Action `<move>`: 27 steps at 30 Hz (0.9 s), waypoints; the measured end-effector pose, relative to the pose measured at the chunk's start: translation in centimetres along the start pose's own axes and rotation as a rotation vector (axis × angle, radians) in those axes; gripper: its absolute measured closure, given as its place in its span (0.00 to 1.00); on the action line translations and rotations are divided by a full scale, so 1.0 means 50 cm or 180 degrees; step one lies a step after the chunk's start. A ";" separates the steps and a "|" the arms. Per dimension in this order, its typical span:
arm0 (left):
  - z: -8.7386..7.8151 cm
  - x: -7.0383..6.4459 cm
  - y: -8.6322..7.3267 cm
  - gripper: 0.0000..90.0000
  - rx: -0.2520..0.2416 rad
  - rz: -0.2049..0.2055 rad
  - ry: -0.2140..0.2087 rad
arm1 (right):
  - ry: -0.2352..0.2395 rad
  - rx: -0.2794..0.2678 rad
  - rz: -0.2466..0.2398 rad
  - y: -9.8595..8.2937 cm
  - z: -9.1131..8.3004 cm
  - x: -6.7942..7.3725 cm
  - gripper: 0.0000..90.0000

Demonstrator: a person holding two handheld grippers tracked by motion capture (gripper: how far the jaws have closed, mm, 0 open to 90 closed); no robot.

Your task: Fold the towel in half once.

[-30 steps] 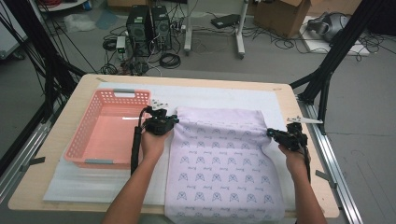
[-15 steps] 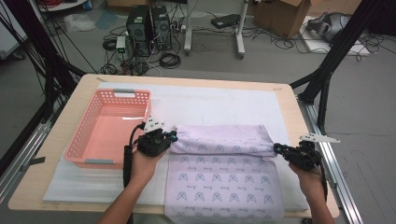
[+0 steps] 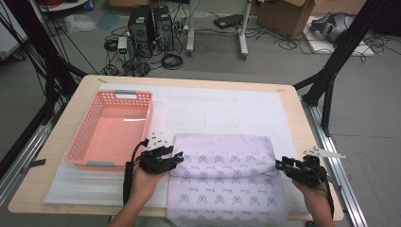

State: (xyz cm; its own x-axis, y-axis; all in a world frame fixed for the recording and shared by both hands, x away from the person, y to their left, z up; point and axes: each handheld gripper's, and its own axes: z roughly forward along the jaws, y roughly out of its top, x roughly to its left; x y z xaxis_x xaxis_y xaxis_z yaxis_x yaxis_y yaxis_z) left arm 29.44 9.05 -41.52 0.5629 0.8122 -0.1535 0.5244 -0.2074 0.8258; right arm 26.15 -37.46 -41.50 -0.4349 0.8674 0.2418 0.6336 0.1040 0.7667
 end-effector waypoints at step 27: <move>0.058 0.031 0.036 0.94 0.0004 -0.0103 0.0088 | -0.0387 0.0267 -0.0324 0.068 0.107 0.008 0.94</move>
State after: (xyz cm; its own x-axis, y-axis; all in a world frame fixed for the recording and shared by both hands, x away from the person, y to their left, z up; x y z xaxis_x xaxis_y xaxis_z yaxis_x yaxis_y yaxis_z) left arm 33.11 8.33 -41.83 0.5277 0.8333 -0.1650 0.5428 -0.1814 0.8201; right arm 31.54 -34.14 -42.00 -0.4220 0.9023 0.0879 0.6437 0.2300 0.7299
